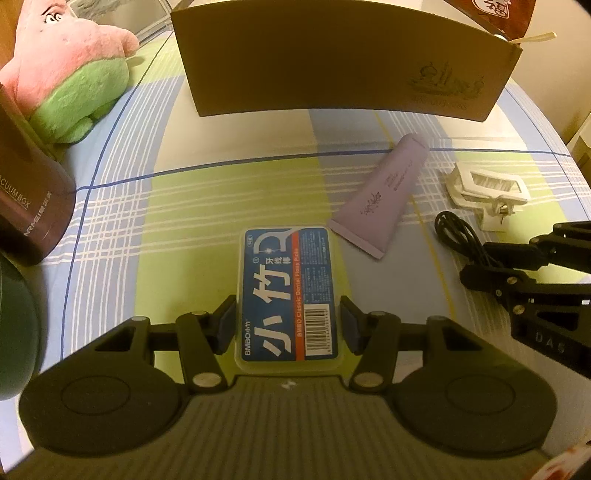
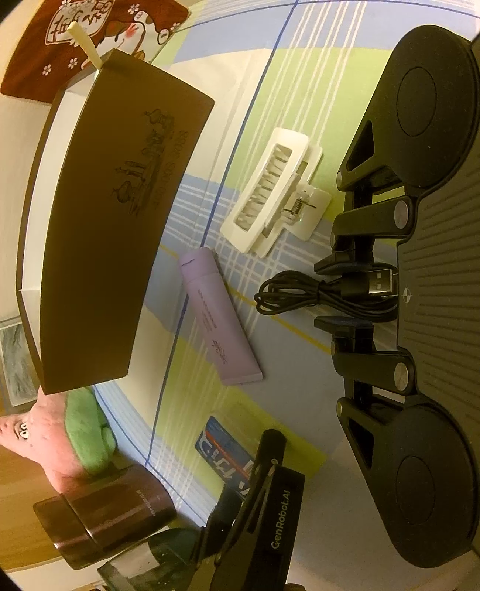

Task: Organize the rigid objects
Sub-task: 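Close left tool on blue box while right tool grasps black cable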

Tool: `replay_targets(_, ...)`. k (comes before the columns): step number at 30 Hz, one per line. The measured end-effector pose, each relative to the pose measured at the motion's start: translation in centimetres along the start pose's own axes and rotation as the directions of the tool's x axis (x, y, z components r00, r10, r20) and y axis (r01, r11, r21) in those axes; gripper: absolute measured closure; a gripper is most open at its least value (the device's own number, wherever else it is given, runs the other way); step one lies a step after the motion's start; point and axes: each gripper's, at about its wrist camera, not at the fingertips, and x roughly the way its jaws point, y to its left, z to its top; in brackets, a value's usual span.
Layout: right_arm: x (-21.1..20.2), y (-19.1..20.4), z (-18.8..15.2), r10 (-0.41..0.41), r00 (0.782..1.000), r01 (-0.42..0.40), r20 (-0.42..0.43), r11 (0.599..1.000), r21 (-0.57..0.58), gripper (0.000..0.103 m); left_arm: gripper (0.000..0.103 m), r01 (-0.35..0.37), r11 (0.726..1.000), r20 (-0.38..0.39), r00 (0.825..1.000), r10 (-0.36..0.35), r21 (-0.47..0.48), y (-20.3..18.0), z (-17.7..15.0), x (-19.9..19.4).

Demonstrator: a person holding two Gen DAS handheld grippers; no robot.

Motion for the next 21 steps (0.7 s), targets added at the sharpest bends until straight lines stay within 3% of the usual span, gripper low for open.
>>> replay_targets(12,0.0,0.0,0.4,0.003,1.0,-0.003,-0.017,1.0,0.005,0.082,0.05,0.007,1.0,-0.007,1.0,-0.007,0.027,-0.6,-0.2,-0.3)
replay_targets(21,-1.4,-0.7,0.5,0.101,0.995,-0.098,-0.023,0.989,0.108,0.085,0.05,0.0,0.999,0.027,1.0,-0.001,0.032,-0.8,-0.2,-2.0)
